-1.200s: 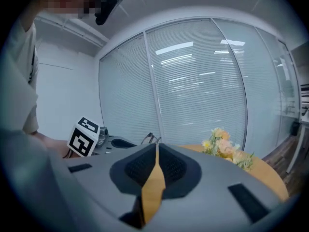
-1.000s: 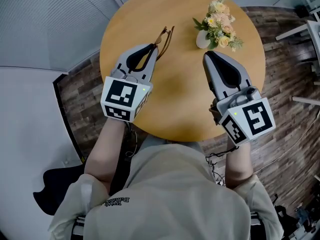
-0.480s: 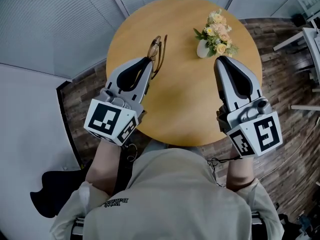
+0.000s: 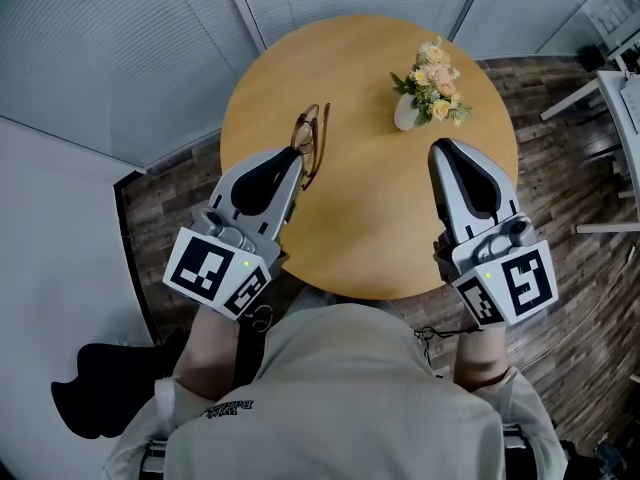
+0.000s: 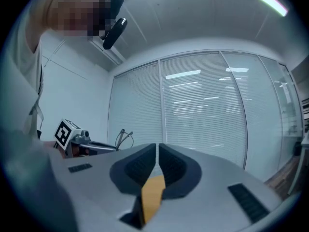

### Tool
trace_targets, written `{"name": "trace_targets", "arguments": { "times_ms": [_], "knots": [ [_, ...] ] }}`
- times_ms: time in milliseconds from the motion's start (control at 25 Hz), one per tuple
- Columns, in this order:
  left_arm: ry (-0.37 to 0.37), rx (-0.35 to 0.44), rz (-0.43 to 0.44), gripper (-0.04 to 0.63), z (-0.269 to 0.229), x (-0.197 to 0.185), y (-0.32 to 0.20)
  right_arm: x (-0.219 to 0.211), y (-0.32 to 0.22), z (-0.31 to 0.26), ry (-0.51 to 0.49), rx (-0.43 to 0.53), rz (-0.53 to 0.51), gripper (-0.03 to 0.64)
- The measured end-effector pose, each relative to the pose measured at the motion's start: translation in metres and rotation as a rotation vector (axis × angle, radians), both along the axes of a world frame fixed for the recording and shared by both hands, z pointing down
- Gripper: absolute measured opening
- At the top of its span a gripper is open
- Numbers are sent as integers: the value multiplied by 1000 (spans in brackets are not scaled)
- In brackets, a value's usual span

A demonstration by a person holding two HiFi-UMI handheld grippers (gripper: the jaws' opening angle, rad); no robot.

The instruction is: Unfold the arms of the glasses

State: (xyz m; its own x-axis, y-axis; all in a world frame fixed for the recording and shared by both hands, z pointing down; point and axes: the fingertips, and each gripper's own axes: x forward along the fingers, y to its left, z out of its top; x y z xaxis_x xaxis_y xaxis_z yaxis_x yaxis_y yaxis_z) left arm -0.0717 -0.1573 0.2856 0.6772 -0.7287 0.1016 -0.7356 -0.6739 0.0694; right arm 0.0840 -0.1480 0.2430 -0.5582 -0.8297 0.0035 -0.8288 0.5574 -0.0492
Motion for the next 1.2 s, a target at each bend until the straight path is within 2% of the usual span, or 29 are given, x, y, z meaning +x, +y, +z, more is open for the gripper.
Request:
{"name": "trace_targets", "arguments": {
  "times_ms": [240,400,560,960,1200],
  "knots": [
    [55,-33,3,41,-2,-9,19,-11,19,-4,-3,-7,-21,40],
    [67,-25,-6,41,-6,-13,27,-19,27,-7,5,4,-45,40],
    [75,-31,-10,41,-4,-16,36,-23,36,7,15,-28,-56,40],
    [62,-51,-11,41,2,-24,50,-36,52,23,24,-75,-90,40],
    [29,-45,0,41,6,-19,52,-43,50,15,8,-51,-116,41]
  ]
}}
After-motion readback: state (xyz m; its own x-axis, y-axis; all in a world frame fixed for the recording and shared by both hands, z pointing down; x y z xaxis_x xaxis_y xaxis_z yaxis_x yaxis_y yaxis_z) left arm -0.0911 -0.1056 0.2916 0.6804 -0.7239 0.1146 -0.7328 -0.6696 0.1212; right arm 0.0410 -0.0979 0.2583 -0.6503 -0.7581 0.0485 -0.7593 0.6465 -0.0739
